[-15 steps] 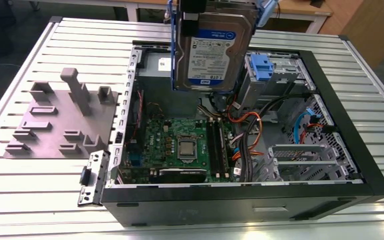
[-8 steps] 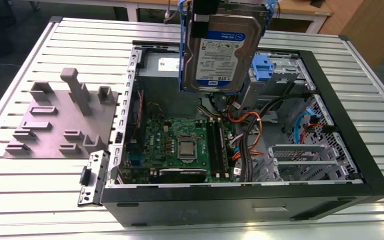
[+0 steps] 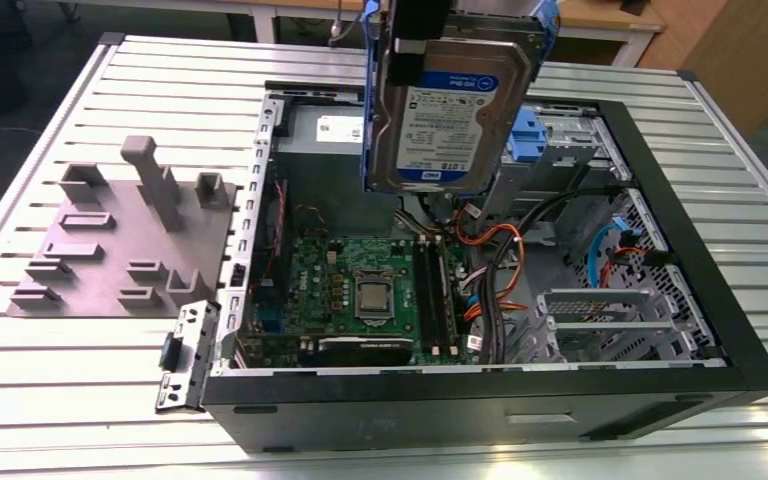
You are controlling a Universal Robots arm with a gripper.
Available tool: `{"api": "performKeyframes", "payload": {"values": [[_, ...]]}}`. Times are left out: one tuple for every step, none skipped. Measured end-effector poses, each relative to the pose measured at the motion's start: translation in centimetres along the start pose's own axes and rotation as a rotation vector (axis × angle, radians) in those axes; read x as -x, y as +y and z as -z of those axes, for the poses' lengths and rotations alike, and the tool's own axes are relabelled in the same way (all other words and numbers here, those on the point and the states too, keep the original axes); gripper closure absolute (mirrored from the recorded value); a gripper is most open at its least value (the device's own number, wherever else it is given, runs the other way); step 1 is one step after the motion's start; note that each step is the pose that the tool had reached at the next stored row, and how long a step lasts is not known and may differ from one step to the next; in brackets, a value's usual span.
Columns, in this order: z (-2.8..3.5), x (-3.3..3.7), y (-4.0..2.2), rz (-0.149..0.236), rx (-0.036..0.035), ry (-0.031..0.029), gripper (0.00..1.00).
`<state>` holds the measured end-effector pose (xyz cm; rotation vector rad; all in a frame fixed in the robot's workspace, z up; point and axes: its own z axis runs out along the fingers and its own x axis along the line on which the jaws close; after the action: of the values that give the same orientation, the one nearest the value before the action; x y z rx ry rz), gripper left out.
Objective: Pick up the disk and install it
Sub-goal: 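Insert the disk into the insertion slot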
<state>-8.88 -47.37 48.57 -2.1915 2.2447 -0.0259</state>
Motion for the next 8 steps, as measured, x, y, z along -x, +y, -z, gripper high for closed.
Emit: {"api": "performKeyframes", "payload": {"values": [[-0.01, -0.2, -0.01, 0.0, 0.0, -0.0001, 0.64], [-0.02, -0.38, -0.01, 0.0, 0.0, 0.0, 0.64], [-0.02, -0.53, -0.02, 0.0, 0.0, 0.0001, 0.64], [-0.02, -0.64, -0.03, 0.0, 0.0001, 0.0001, 0.64], [-0.02, -0.72, -0.03, 0.0, 0.0001, 0.0002, 0.64], [-0.03, -0.76, -0.02, 0.0, 0.0001, 0.0001, 0.64], [-0.03, -0.77, -0.02, 0.0, 0.0001, 0.0001, 0.64], [-0.03, -0.77, -0.03, 0.0, 0.0, 0.0001, 0.64]]}}
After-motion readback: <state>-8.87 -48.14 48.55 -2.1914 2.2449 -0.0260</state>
